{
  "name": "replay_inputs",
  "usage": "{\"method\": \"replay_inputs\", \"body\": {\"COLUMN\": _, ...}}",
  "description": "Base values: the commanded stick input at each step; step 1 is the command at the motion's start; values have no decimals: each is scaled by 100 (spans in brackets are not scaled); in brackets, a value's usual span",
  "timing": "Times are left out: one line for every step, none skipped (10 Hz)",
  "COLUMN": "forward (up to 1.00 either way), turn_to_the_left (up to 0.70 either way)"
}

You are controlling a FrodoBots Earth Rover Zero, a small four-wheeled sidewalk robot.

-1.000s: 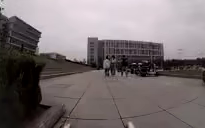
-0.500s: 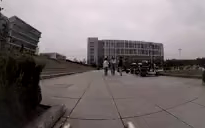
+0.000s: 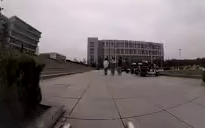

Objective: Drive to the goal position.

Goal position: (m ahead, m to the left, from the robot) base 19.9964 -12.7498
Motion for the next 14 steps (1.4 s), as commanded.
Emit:
{"method": "replay_inputs", "body": {"forward": 0, "turn_to_the_left": 0}}
{"method": "replay_inputs", "body": {"forward": 0, "turn_to_the_left": 0}}
{"method": "replay_inputs", "body": {"forward": 1, "turn_to_the_left": 0}}
{"method": "replay_inputs", "body": {"forward": 3, "turn_to_the_left": 0}}
{"method": "replay_inputs", "body": {"forward": 1, "turn_to_the_left": 0}}
{"method": "replay_inputs", "body": {"forward": 4, "turn_to_the_left": 0}}
{"method": "replay_inputs", "body": {"forward": 4, "turn_to_the_left": 0}}
{"method": "replay_inputs", "body": {"forward": 1, "turn_to_the_left": 0}}
{"method": "replay_inputs", "body": {"forward": 0, "turn_to_the_left": 0}}
{"method": "replay_inputs", "body": {"forward": 0, "turn_to_the_left": 0}}
{"method": "replay_inputs", "body": {"forward": 2, "turn_to_the_left": 0}}
{"method": "replay_inputs", "body": {"forward": 3, "turn_to_the_left": 0}}
{"method": "replay_inputs", "body": {"forward": 0, "turn_to_the_left": 0}}
{"method": "replay_inputs", "body": {"forward": 1, "turn_to_the_left": 0}}
